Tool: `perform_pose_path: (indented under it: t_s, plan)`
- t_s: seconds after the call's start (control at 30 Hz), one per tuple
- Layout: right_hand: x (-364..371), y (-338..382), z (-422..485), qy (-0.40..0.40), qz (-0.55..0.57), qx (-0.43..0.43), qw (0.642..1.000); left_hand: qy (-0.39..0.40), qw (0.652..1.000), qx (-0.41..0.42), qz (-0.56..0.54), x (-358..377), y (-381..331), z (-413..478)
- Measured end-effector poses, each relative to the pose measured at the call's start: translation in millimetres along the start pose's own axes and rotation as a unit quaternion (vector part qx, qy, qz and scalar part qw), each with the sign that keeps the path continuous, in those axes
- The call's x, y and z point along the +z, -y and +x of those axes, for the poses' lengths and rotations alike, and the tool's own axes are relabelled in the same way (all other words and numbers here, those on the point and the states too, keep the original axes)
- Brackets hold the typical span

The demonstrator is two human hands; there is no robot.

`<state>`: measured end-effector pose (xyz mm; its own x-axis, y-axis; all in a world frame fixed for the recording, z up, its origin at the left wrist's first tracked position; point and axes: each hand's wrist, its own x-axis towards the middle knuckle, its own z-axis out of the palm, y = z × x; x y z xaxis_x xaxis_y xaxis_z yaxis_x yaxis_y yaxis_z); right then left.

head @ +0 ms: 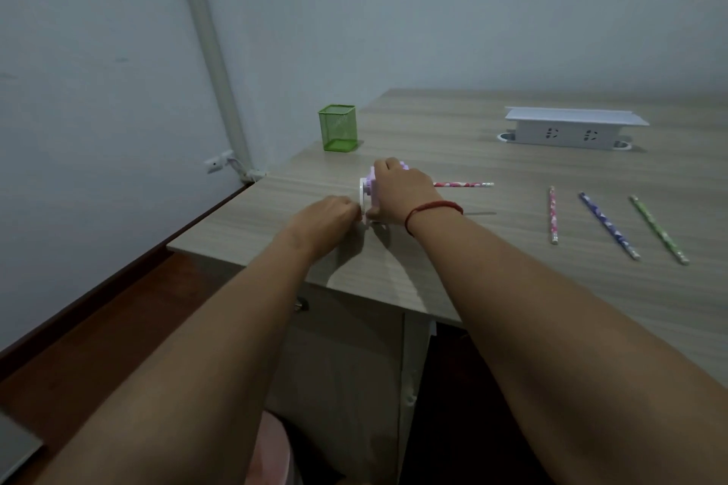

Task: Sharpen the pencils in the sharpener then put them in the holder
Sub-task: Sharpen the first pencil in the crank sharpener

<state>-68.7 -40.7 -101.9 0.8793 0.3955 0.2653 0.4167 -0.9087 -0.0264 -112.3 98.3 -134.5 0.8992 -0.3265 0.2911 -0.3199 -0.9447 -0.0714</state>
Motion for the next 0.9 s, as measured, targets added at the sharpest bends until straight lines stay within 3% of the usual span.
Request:
perform_pose_path:
  t_s: [0.27,0.4,0.6,0.77,0.9]
  plan:
    - [-1,-8,-3,-0.023,0.012,-0.044,0.999,0.091,0.993,-0.079,-0.020,2,10,33]
    - [1,-9,-6,-0.042,-0.001,-0.057,0.998,0.052,0.994,-0.092,0.003,-4,15,47]
    - [-3,-4,0,-0.015,-0.027,-0.026,0.999,-0.042,0.998,-0.017,0.054,-37,26,62]
    - [-7,2,2,0.009,-0.027,0.004,1.000,-0.108,0.994,0.014,0.023,-34,20,35]
    - [-11,4,1,0.033,-0.030,0.014,0.999,-0.117,0.993,0.021,-0.010,-16,6,2]
